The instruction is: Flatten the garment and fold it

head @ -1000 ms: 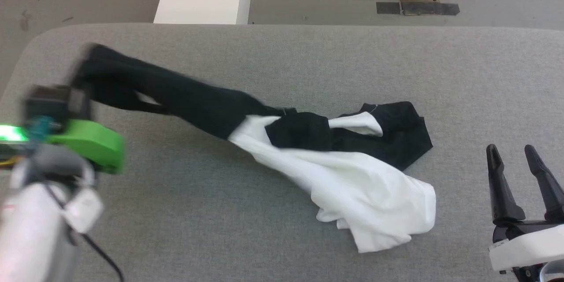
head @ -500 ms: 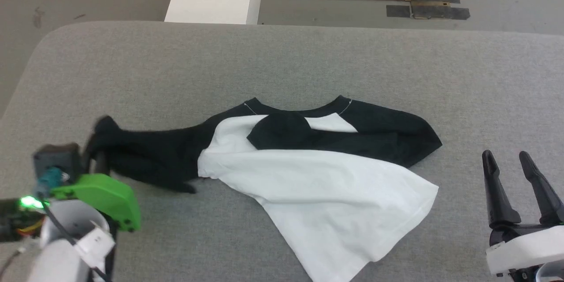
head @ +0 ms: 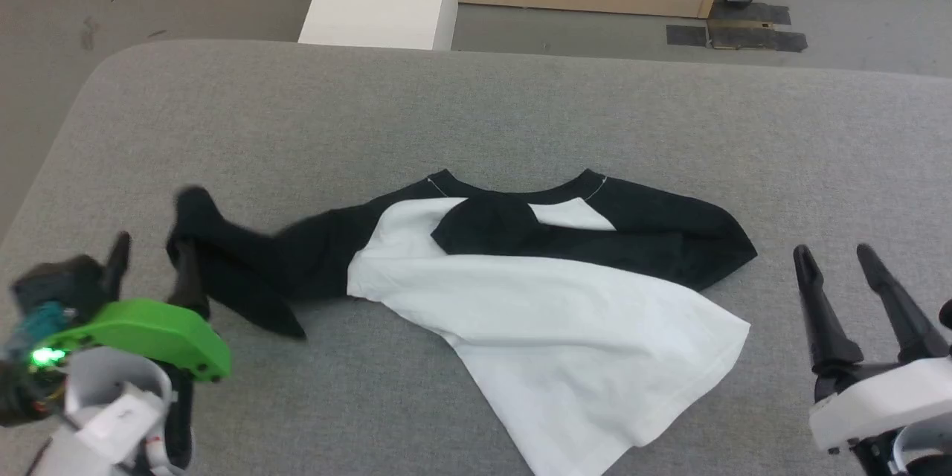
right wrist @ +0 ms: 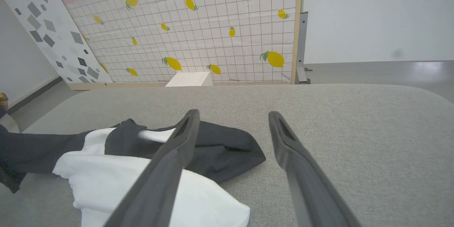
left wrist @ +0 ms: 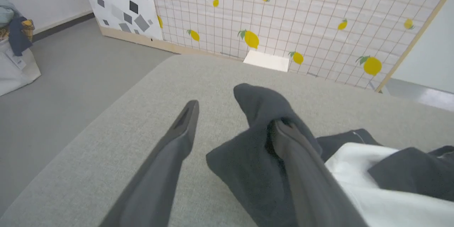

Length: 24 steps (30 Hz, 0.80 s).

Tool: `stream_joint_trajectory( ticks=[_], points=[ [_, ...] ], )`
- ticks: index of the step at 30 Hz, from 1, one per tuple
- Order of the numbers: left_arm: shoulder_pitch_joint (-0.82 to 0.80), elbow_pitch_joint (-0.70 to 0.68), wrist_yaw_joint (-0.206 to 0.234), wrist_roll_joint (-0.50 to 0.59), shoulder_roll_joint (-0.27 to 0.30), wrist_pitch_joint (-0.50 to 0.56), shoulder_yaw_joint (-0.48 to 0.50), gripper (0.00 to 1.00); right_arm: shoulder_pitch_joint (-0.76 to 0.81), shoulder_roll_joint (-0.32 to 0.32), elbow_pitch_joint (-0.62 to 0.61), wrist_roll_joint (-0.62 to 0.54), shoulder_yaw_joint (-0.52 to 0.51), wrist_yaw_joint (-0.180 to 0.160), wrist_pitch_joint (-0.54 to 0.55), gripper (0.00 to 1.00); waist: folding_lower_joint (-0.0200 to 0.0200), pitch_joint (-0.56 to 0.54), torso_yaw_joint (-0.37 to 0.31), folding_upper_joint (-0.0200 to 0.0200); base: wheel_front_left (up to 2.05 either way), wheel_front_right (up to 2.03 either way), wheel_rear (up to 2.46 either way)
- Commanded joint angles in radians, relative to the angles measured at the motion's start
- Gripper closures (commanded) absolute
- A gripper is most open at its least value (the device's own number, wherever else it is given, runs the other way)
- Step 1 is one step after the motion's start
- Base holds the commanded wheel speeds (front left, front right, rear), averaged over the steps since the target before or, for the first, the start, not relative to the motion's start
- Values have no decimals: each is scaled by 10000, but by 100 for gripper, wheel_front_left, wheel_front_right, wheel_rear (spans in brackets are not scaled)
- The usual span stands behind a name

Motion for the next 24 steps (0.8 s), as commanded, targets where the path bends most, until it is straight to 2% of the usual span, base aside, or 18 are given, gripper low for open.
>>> stream_joint_trajectory(
  ticks=[1,6,12,19,21,24],
  points=[
    [62,-452,98,-246,19,-110,222,0,-284,-101,-127,-83,-15,-13,131,0,0,15,51,0,0,0,0],
    [613,-2139,302,-543,111,21,715,0,-653,-374,-358,-92,-197,-13,465,0,0,146,261,0,0,0,0],
    [989,-3015,428,-397,107,-286,862,0,-714,-327,-396,5,-153,-13,546,0,0,469,485,0,0,0,0],
    [966,-3345,42,232,-372,-2378,295,0,-664,-207,-284,-25,-206,-13,312,0,0,740,481,0,0,0,0],
    [1132,-3068,-183,640,-781,-3423,-257,0,-610,-136,-170,-33,-258,-13,165,0,0,806,413,0,0,0,0],
    [1224,-2837,-292,1082,-1062,-3718,-587,0,-567,-91,-96,-32,-311,-13,86,0,0,826,380,0,0,0,0]
  ],
)
